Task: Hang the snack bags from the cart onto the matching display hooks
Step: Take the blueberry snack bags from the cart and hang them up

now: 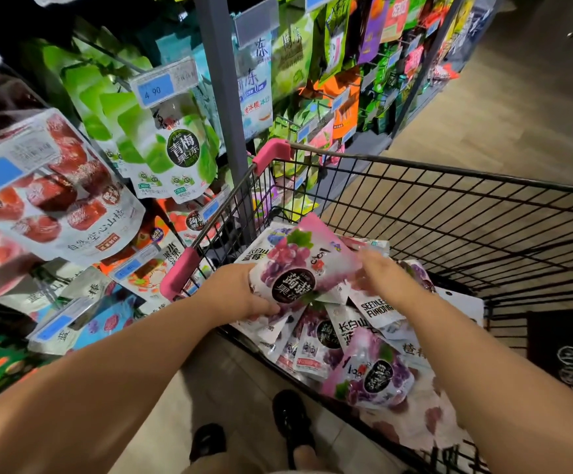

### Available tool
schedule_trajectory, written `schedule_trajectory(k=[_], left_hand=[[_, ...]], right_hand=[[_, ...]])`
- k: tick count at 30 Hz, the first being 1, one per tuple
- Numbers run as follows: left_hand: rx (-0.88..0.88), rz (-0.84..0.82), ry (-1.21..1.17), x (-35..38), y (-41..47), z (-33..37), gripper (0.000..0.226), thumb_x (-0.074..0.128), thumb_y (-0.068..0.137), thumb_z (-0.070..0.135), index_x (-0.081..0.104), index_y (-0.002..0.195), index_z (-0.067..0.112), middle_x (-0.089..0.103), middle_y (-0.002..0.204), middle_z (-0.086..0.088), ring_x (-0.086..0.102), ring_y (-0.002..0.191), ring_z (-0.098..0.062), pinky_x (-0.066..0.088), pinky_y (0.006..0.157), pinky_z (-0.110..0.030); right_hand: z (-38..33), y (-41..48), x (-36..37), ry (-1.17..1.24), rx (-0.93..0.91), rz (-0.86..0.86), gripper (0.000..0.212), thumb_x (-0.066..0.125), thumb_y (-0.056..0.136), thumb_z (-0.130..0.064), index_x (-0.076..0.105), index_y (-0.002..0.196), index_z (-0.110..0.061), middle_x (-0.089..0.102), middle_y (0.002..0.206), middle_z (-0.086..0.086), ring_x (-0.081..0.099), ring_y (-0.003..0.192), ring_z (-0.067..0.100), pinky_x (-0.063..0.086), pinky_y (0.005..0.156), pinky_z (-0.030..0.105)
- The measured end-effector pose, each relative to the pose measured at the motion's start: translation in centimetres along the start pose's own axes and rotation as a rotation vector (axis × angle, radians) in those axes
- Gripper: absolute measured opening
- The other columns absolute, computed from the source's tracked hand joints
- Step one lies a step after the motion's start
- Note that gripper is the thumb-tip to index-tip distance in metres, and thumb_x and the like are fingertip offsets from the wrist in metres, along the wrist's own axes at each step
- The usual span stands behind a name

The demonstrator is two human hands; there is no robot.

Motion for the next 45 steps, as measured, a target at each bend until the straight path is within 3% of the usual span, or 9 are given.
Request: schedule_trajectory(k=[4,15,20,23,29,32,36,41,45], left_hand=[[0.001,0.061,-0.031,-0.4,-0.1,0.1,0.034,0.088,0.065,0.033,0.056,0.078,0.037,0.065,0.078,0.019,0.064,0.075,-0.006,0.052,0.072,-0.024],[-0.004,0.089,-0.126,-0.5,-0.2,-0.1,0.034,0.087,0.066,0.029,0.058,0.079,0.039,0.065,0.079,0.024,0.059,0.074,0.007,0.045,0.066,-0.019],[-0.037,0.104,-0.208,-0.9,-0.2,-0.5,0.033,0.087,0.068,0.026,0.061,0.084,0.035,0.069,0.082,0.017,0.063,0.076,0.004,0.045,0.063,-0.013],[-0.079,0.108,-0.279,-1.0,0.0,-0.9,0.034,0.087,0.068,0.023,0.062,0.089,0.031,0.067,0.082,0.017,0.061,0.071,0.004,0.042,0.051,-0.004],[-0.085,0.112,-0.516,-1.2,-0.2,-1.1,0.036,0.085,0.071,0.022,0.067,0.102,0.023,0.074,0.096,0.002,0.068,0.083,-0.007,0.054,0.064,-0.014],[-0.044,0.119,-0.692,-1.5,-0.6,-0.2,0.061,0.087,0.057,0.045,0.068,0.112,0.023,0.074,0.105,0.002,0.069,0.1,-0.018,0.054,0.092,-0.044],[-0.003,0.111,-0.824,-2.0,-2.1,2.3,0.06,0.077,0.068,0.057,0.065,0.096,0.005,0.073,0.096,-0.013,0.069,0.093,-0.034,0.052,0.088,-0.06],[0.018,0.171,-0.788,-4.9,-6.0,5.1,0.057,0.037,0.094,0.053,0.065,0.114,0.007,0.067,0.117,-0.019,0.067,0.094,-0.03,0.055,0.084,-0.022],[0.116,0.161,-0.876,-7.3,-8.2,5.8,0.038,0.06,0.083,0.049,0.07,0.085,0.013,0.075,0.071,0.0,0.07,0.061,-0.007,0.056,0.058,-0.02]], right_hand=[[7.9,0.3,2.0,-0.172,0.156,-0.207,0.024,0.038,0.102,-0.012,0.059,0.109,-0.003,0.061,0.101,0.012,0.051,0.08,0.015,0.045,0.061,0.015],[12.0,-0.7,5.0,-1.067,0.088,-0.409,0.029,0.071,0.081,-0.035,0.068,0.107,-0.022,0.069,0.111,0.003,0.063,0.103,0.021,0.046,0.079,0.025],[11.7,-1.6,4.0,-0.554,0.15,-0.416,0.017,0.074,0.082,-0.029,0.06,0.074,-0.024,0.062,0.077,-0.01,0.056,0.07,0.004,0.041,0.061,0.016],[8.6,-2.0,2.5,0.007,0.148,-0.357,0.015,0.071,0.086,-0.01,0.068,0.095,-0.022,0.07,0.089,-0.01,0.064,0.086,0.007,0.048,0.07,0.011],[0.9,-1.9,-0.4,0.629,-0.038,-0.22,0.087,0.098,0.035,-0.038,0.064,0.108,-0.006,0.073,0.101,0.015,0.07,0.091,0.029,0.054,0.086,0.048],[-3.4,-2.5,-0.8,0.691,-0.134,-0.156,0.066,0.093,0.053,-0.034,0.065,0.107,-0.01,0.071,0.104,0.018,0.064,0.1,0.036,0.045,0.092,0.053],[-8.3,-3.7,-1.5,0.718,-0.238,0.032,0.026,0.065,0.086,-0.006,0.063,0.112,-0.005,0.072,0.106,0.02,0.067,0.101,0.034,0.053,0.092,0.046],[-13.2,-5.0,-2.1,0.619,-0.368,0.205,0.008,0.066,0.088,-0.01,0.067,0.095,-0.014,0.074,0.094,0.012,0.071,0.083,0.024,0.057,0.077,0.035],[-16.4,-5.3,-1.5,0.546,-0.447,0.259,0.016,0.071,0.084,-0.016,0.066,0.07,-0.019,0.072,0.07,-0.001,0.068,0.075,0.026,0.053,0.077,0.041]])
Point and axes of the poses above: each hand's wrist, its own y-axis towards the middle knuckle, its own x-axis out of the palm, z = x × y, the point moved 9 cm from there along y, towards the middle knuckle
